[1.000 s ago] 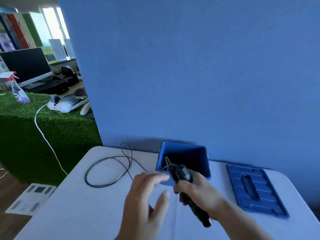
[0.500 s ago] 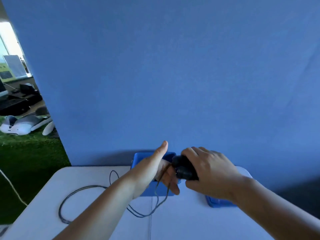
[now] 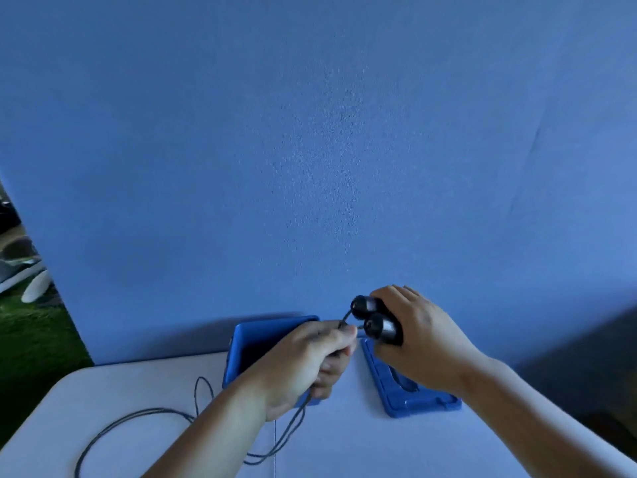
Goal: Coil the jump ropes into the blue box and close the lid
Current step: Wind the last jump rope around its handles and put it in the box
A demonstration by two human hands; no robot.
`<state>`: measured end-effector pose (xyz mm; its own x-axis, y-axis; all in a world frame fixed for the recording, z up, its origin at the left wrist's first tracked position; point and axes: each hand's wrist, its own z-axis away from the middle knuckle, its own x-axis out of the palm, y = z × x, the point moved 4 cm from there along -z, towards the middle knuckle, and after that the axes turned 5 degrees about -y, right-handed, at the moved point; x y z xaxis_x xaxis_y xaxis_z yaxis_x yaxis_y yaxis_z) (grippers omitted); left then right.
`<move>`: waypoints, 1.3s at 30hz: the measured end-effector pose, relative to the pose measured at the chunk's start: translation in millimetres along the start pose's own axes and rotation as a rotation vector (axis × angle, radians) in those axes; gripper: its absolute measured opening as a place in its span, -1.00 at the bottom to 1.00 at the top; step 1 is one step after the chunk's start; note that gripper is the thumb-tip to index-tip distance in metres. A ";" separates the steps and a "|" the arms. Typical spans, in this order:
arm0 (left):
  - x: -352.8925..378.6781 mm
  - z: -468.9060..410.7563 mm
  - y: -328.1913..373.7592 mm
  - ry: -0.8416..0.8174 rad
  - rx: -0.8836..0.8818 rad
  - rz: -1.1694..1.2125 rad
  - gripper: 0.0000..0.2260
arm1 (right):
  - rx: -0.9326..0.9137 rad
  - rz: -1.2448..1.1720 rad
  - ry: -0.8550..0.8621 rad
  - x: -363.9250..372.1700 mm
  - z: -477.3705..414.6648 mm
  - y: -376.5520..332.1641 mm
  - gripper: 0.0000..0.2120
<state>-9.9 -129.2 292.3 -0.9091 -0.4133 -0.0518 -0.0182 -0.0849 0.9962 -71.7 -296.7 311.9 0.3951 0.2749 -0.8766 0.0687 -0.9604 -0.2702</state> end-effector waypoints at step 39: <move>39.9 -13.5 -52.4 -0.011 -0.088 0.151 -0.61 | 0.269 -2.334 0.337 14.2 -8.3 -28.4 -0.71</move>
<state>-39.6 -153.5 237.1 -0.9032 -0.4176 0.0991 0.1549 -0.1020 0.9826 -60.4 -265.9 310.4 -0.0546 0.4242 0.9039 0.3814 0.8455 -0.3738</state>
